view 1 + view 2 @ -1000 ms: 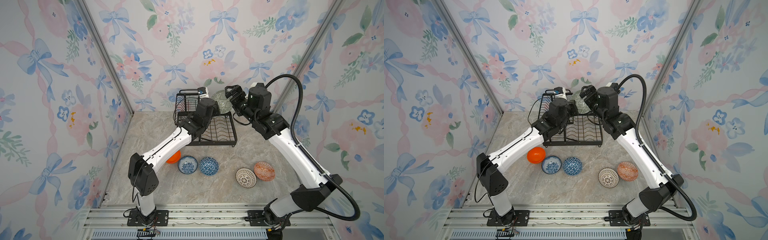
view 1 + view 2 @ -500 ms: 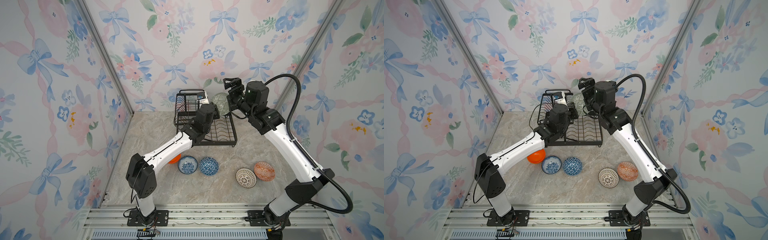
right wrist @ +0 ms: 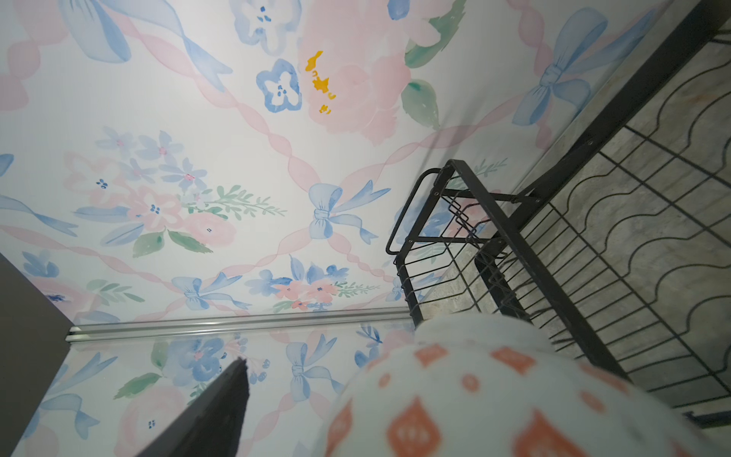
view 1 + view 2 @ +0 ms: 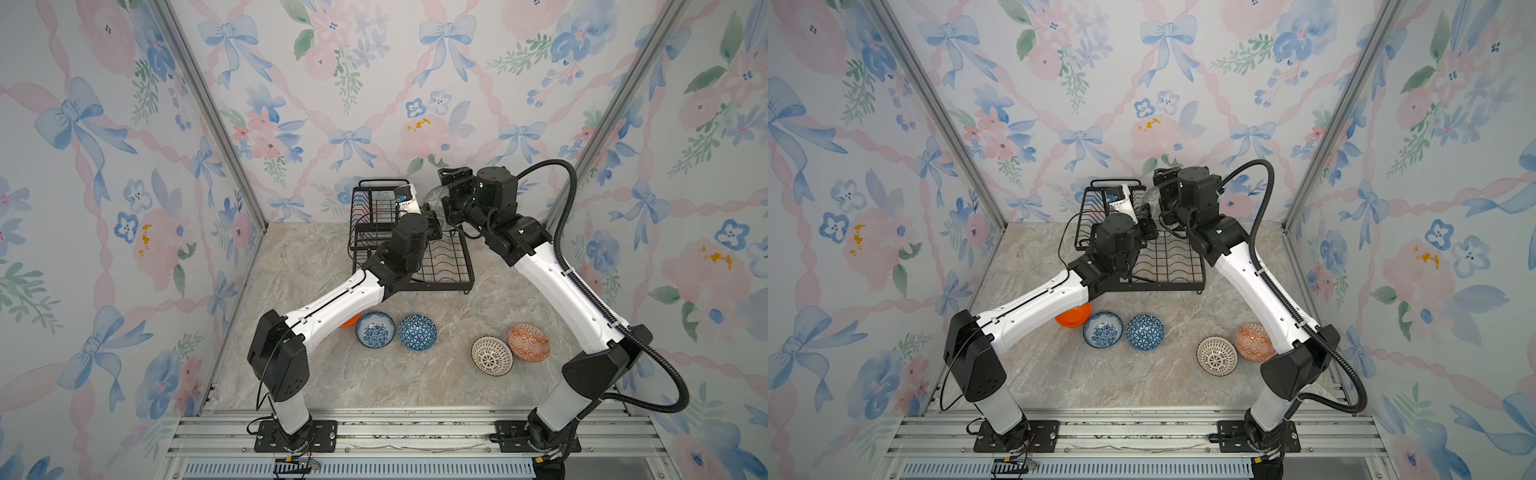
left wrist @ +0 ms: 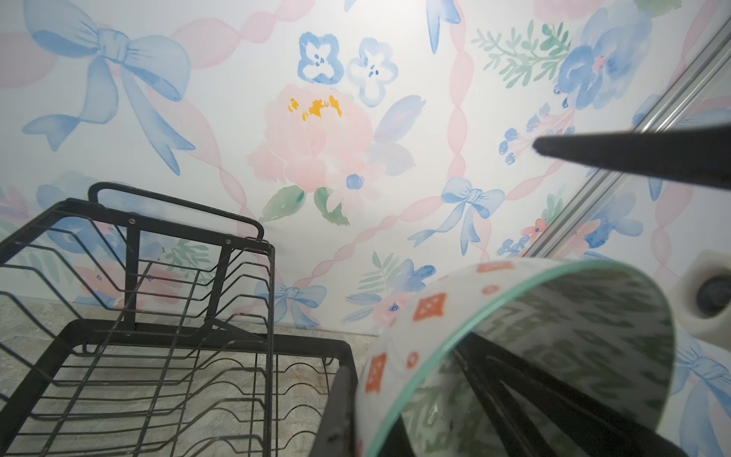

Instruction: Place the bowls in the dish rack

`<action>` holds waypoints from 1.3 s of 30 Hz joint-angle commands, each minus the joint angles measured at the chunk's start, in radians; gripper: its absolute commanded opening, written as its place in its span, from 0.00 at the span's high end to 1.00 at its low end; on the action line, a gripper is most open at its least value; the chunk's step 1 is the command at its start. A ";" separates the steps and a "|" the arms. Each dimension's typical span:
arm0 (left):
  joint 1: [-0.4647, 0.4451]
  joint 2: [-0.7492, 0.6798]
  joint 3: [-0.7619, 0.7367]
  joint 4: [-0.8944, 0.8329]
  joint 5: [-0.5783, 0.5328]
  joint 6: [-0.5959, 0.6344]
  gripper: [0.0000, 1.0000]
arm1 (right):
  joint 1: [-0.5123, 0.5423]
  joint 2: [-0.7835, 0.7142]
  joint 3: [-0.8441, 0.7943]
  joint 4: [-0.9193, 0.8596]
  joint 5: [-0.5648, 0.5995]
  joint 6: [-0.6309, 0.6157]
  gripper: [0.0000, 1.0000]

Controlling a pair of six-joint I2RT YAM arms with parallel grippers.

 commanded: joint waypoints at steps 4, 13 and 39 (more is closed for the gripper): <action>-0.006 -0.064 -0.031 0.099 -0.034 0.015 1.00 | -0.002 -0.016 -0.009 0.014 0.000 0.027 0.38; -0.020 -0.082 -0.078 0.128 -0.087 0.031 1.00 | -0.014 -0.023 -0.020 0.010 -0.009 0.058 0.57; -0.024 -0.091 -0.128 0.221 -0.211 0.089 0.98 | -0.026 -0.023 -0.016 -0.001 -0.062 0.031 1.00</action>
